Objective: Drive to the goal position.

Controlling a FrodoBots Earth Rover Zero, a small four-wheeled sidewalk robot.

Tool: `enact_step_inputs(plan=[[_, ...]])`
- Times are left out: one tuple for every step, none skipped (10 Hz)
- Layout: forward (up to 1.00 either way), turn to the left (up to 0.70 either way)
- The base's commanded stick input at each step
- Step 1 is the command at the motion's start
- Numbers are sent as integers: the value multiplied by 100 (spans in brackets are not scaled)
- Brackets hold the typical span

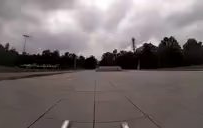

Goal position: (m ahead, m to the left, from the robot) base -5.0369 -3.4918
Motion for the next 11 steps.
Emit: enact_step_inputs(plan=[[100, 0], [100, 0], [100, 0], [100, 0], [100, 0], [100, 0], [100, 0], [100, 0], [100, 0], [100, 0], [100, 0]])
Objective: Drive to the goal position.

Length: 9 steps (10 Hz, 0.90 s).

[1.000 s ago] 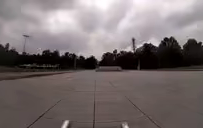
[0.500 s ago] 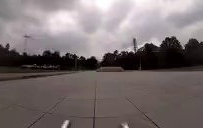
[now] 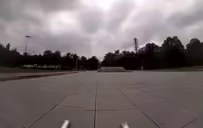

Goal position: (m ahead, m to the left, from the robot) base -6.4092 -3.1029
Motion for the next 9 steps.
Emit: enact_step_inputs(plan=[[100, 0], [100, 0], [100, 0], [100, 0], [100, 0], [100, 0], [100, 0], [100, 0], [100, 0]])
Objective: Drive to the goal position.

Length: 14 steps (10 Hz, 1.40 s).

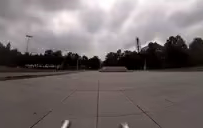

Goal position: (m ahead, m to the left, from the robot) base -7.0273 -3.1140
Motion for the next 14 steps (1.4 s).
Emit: enact_step_inputs(plan=[[100, 0], [100, 0], [100, 0], [100, 0], [100, 0], [100, 0], [100, 0], [100, 0], [100, 0], [100, 0], [100, 0], [100, 0], [100, 0], [100, 0]])
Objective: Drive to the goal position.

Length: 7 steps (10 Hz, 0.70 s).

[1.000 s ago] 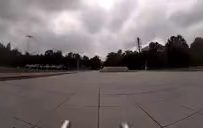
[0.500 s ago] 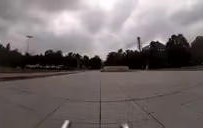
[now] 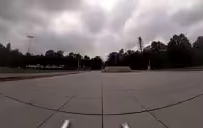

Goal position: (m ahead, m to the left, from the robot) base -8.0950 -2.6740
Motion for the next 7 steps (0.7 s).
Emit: enact_step_inputs(plan=[[100, 0], [100, 0], [100, 0], [100, 0], [100, 0], [100, 0], [100, 0]])
